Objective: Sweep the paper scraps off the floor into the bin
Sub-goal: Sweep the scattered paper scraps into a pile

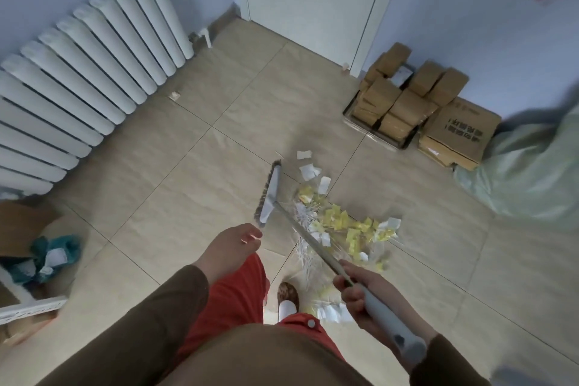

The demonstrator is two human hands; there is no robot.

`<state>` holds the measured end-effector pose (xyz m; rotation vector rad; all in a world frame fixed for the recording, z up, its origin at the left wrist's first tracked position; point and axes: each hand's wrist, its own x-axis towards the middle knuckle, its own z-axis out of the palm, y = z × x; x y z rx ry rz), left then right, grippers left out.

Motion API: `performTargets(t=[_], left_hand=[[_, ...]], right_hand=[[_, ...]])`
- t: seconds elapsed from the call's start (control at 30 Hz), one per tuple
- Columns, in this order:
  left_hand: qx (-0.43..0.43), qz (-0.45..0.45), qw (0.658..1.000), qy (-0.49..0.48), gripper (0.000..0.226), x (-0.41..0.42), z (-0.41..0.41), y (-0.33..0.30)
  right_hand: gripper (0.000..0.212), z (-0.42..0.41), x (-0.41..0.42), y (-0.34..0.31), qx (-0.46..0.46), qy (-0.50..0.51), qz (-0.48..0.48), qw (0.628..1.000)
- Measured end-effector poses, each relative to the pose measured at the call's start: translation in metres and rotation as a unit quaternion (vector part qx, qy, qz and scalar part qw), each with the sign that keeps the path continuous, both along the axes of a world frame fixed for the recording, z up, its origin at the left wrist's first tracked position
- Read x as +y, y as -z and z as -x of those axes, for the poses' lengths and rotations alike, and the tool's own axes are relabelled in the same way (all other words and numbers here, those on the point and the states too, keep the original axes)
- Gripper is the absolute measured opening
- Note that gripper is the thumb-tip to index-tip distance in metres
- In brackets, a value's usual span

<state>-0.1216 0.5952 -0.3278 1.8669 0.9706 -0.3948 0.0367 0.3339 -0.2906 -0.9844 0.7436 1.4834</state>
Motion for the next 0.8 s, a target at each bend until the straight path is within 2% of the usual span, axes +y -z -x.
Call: performTargets(t=[0.1, 0.23, 0.33, 0.47, 0.57, 0.67, 0.8], left_hand=[[0.028, -0.011, 0.999, 0.021, 0.019, 0.018, -0.009, 0.002], [0.039, -0.025, 0.997, 0.061, 0.016, 0.058, -0.029, 0.007], [0.045, -0.033, 0.995, 0.078, 0.014, 0.095, -0.046, 0.016], [0.059, -0.031, 0.994, 0.081, 0.012, 0.148, -0.066, 0.031], [0.063, -0.033, 0.994, 0.077, 0.013, 0.185, -0.079, 0.044], [0.067, -0.04, 0.993, 0.086, 0.013, 0.211, -0.085, 0.055], [0.078, -0.029, 0.991, 0.101, 0.013, 0.228, -0.088, 0.066]], right_hand=[[0.032, -0.015, 0.039, 0.003, 0.005, 0.014, -0.048, 0.999], [0.045, -0.048, 0.135, 0.035, 0.011, 0.055, -0.107, 0.993], [0.019, -0.082, 0.231, 0.061, -0.002, 0.022, -0.129, 0.991], [0.015, -0.138, 0.36, 0.102, -0.05, -0.024, -0.069, 0.996], [0.006, -0.181, 0.424, 0.128, -0.08, -0.022, -0.062, 0.995], [0.009, -0.214, 0.447, 0.157, -0.106, -0.02, -0.041, 0.993], [0.019, -0.2, 0.403, 0.177, -0.053, 0.055, -0.002, 0.997]])
